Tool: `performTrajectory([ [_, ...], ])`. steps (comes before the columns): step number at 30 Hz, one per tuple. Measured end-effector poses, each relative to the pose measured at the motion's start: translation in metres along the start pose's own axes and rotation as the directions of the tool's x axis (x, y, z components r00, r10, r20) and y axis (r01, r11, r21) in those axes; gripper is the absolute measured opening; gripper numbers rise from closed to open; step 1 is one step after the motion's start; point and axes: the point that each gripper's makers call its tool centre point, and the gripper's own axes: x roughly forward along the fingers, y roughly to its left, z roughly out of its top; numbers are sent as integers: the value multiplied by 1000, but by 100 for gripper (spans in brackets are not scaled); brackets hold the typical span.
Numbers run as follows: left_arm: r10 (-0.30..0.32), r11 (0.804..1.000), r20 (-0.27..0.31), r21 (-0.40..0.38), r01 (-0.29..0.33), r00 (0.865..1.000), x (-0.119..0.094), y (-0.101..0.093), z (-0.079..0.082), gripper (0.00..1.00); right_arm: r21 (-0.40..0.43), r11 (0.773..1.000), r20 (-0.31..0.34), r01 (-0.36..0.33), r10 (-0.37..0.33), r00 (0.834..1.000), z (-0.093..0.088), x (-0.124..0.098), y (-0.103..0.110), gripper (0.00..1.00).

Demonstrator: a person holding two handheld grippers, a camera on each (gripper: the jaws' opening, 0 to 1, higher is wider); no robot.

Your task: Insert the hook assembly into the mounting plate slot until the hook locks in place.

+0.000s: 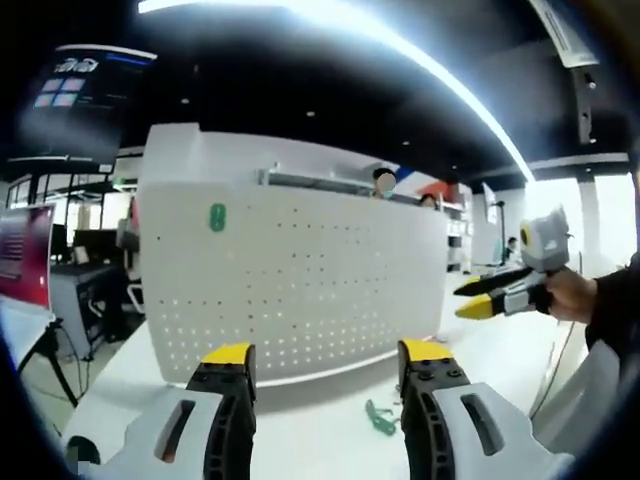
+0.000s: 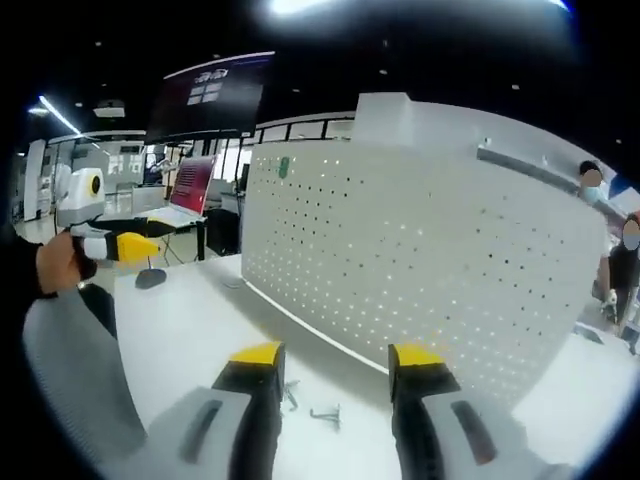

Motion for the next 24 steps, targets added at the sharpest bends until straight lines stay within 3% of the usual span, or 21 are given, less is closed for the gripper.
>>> performTrajectory([
  [5, -1, 1000, -6, 5, 1, 1000, 0, -1, -2, 58, -7, 999, -43, -52, 51, 998, -14, 11, 12, 40],
  [13, 13, 1000, -2, 9, -13, 1000, -1, 3, 0, 58, -12, 996, -75, -90, 89, 993, -28, 22, 14, 40],
  [24, 16, 1000, -17, 27, -16, 1000, -1, 3, -3, 56, -101, 975, -182, -198, 178, 967, -64, 46, 35, 40],
])
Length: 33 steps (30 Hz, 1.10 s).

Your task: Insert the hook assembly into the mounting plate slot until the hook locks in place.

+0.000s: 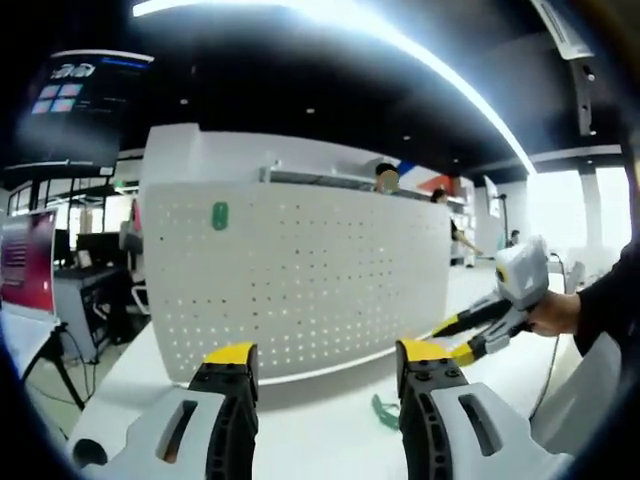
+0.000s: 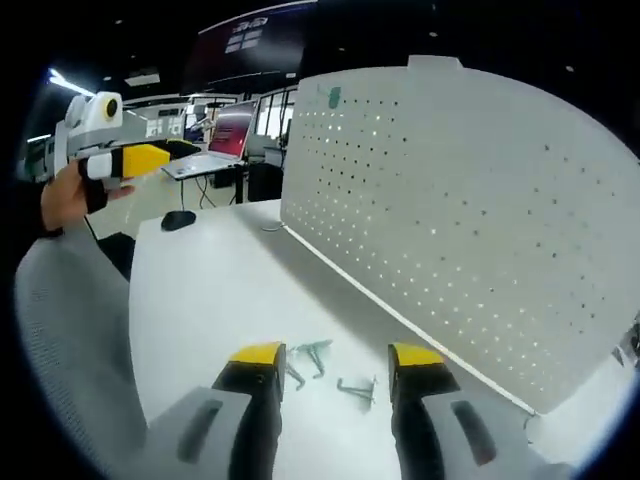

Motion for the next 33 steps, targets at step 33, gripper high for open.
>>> performTrajectory([
  [33, 0, 1000, -8, -18, 0, 1000, -1, 3, -2, 50, -32, 981, -197, -193, 183, 963, -60, 62, 39, 27],
])
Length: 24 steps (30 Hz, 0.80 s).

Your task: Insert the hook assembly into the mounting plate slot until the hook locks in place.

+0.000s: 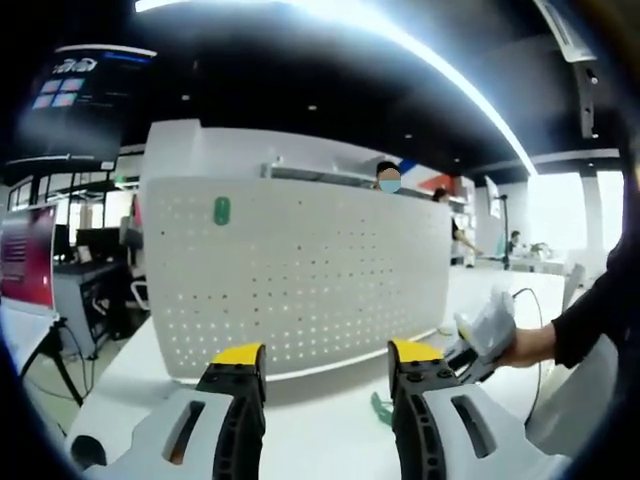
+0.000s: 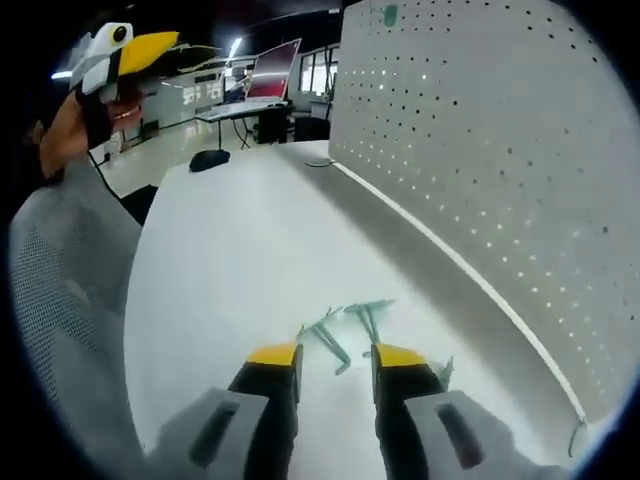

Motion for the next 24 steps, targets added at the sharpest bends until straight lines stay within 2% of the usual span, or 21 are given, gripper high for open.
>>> performTrajectory([
  [3, 4, 1000, 0, -3, -4, 1000, 0, 1, 0, 50, -62, 997, -20, 42, -43, 999, 1, 3, -5, 29],
  [7, 7, 1000, 3, -6, -7, 1000, -1, 2, 1, 50, -187, 982, -23, 34, -39, 999, 9, 8, 0, 30],
  [12, 6, 1000, 4, -13, -6, 1000, -1, 2, 1, 49, -193, 981, -22, -8, 4, 1000, 13, 16, 9, 27],
  [16, 5, 1000, 4, -16, -5, 1000, -1, 2, 1, 49, -200, 980, -18, -9, 6, 1000, 16, 19, 11, 28],
  [19, 3, 1000, 0, -19, -3, 1000, -1, 2, 0, 49, -241, 970, -11, -6, 4, 1000, 22, 22, 13, 27],
  [24, 1, 1000, 2, -25, -1, 1000, -1, 2, 0, 48, -253, 967, -11, -34, 32, 999, 27, 29, 16, 24],
])
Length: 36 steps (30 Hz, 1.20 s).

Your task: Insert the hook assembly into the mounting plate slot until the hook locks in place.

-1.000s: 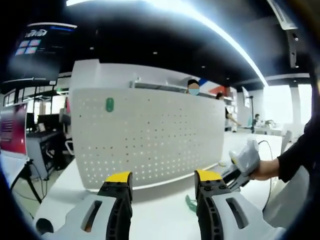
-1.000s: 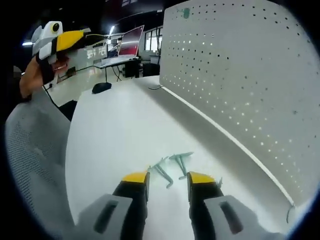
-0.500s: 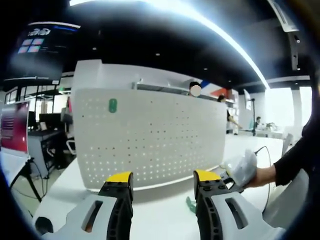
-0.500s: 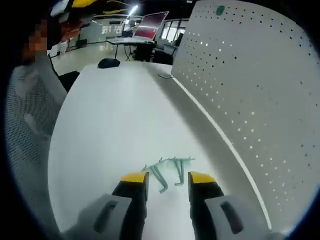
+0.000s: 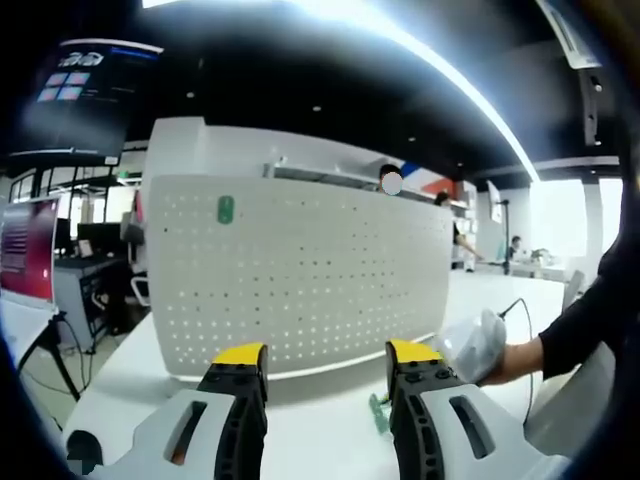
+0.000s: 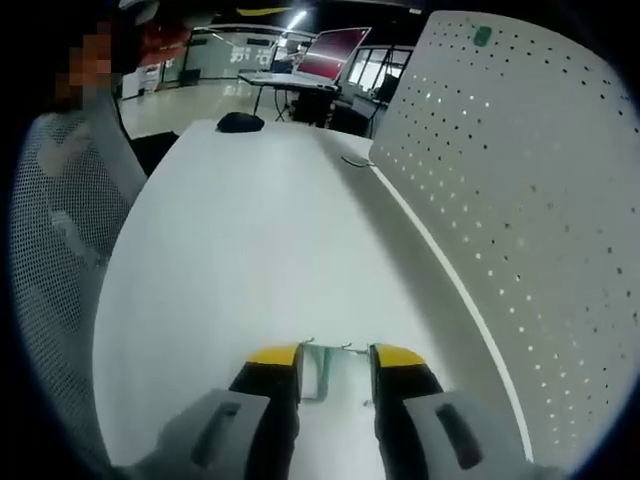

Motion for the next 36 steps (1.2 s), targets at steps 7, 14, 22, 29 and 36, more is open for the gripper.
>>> performTrajectory([
  [7, 1, 1000, 0, -8, -1, 1000, 0, 0, 0, 48, -73, 996, -2, -45, 45, 999, 4, 7, 12, 16],
  [14, 1, 1000, -2, -12, -1, 1000, -1, 0, 0, 47, -58, 998, -3, -35, 35, 999, 2, 6, 10, 11],
  [22, -1, 1000, -4, -13, 1, 1000, 0, 0, -1, 46, -50, 998, -4, -36, 35, 999, -1, 3, 12, 7],
  [29, -1, 1000, -3, -15, 1, 1000, -1, 0, -1, 46, -40, 998, -4, -51, 51, 999, 2, 2, 16, 4],
  [36, -1, 1000, -3, -15, 1, 1000, -1, 1, -1, 45, -16, 997, -10, -72, 72, 997, 5, 3, 21, 3],
])
